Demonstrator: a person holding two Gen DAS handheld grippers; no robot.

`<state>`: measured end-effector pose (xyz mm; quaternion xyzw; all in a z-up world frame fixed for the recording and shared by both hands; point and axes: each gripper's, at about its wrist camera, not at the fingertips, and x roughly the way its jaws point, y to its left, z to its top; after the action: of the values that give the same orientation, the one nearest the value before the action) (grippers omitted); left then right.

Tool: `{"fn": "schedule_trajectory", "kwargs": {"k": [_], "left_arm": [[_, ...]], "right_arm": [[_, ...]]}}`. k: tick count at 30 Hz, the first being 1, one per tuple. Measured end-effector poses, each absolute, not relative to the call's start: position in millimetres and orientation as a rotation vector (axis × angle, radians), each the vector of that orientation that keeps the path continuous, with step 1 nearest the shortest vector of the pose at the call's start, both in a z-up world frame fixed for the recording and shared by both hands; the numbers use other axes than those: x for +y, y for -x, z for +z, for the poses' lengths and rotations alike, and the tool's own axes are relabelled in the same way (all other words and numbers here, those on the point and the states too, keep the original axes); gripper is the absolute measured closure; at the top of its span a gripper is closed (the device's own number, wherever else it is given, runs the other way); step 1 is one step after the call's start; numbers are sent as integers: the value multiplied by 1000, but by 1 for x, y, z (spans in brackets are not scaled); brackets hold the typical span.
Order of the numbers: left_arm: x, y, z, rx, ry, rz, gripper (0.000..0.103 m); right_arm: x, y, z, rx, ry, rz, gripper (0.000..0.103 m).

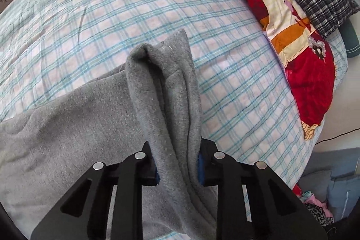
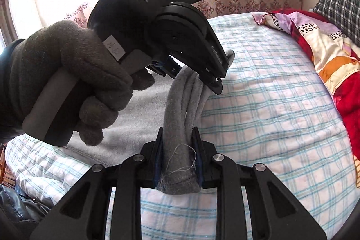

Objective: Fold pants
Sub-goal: 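Grasp the lifted edge with the left tool while the right tool holds it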

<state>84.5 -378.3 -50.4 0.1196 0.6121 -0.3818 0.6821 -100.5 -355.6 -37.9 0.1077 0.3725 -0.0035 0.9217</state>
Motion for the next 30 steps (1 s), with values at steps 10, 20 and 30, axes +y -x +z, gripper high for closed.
{"fn": "schedule_trajectory", "kwargs": {"k": [10,20,30], "left_arm": [[-273,-112,2,1274,-59,-887,82],[-161,-140,-6,1225,72,-863,82],[-71,-168,-36,1187,155,-835,82]], "right_arm": [[-291,78,-5,713,-189,147,80],[-196,36,-16,776,-131,271,80],[-116,-7,-41,854,-51,362,80]]}}
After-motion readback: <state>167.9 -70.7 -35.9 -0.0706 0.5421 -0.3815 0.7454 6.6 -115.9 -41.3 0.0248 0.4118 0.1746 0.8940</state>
